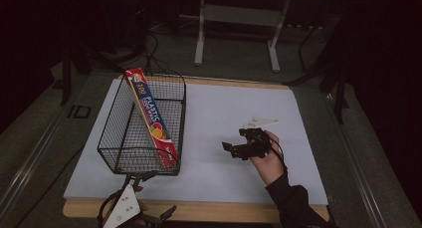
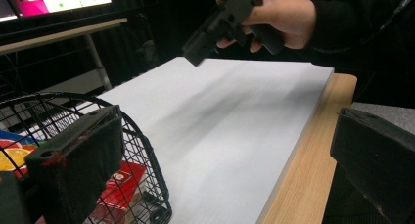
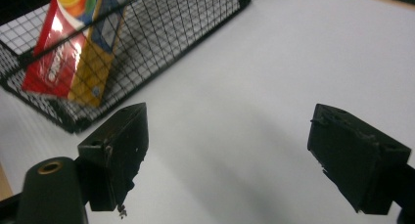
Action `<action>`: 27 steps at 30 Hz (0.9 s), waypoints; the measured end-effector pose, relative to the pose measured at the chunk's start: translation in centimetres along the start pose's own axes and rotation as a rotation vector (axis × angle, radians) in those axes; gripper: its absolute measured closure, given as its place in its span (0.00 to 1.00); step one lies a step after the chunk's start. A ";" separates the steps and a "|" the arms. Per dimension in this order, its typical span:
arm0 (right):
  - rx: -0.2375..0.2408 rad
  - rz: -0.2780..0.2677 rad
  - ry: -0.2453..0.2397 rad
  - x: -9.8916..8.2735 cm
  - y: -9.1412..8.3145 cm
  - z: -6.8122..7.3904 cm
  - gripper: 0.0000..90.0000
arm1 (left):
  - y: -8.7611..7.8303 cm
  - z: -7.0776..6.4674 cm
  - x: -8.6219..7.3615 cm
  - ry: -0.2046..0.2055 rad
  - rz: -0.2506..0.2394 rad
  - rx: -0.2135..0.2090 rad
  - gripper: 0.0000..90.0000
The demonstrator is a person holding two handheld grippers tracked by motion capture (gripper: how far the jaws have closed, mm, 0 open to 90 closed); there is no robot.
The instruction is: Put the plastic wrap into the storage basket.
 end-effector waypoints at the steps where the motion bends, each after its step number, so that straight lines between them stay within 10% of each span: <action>1: 0.005 0.000 0.006 -0.4 -0.1 -0.1 0.17 | 0.0 0.0 0.0 0.001 0.001 0.001 0.00; 27: -0.084 0.022 0.011 -6.7 -1.7 -3.3 0.17 | -0.1 0.0 0.0 0.004 -0.001 0.002 0.00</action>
Point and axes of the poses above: each handheld gripper's, and its own axes: y roughly forward along the jaws, x roughly out of its top, z roughly to its left, the point moved 4 cm from there along y, roughly forward along the jaws, and after that the axes turned 3 degrees about x, right-handed, at the moved point
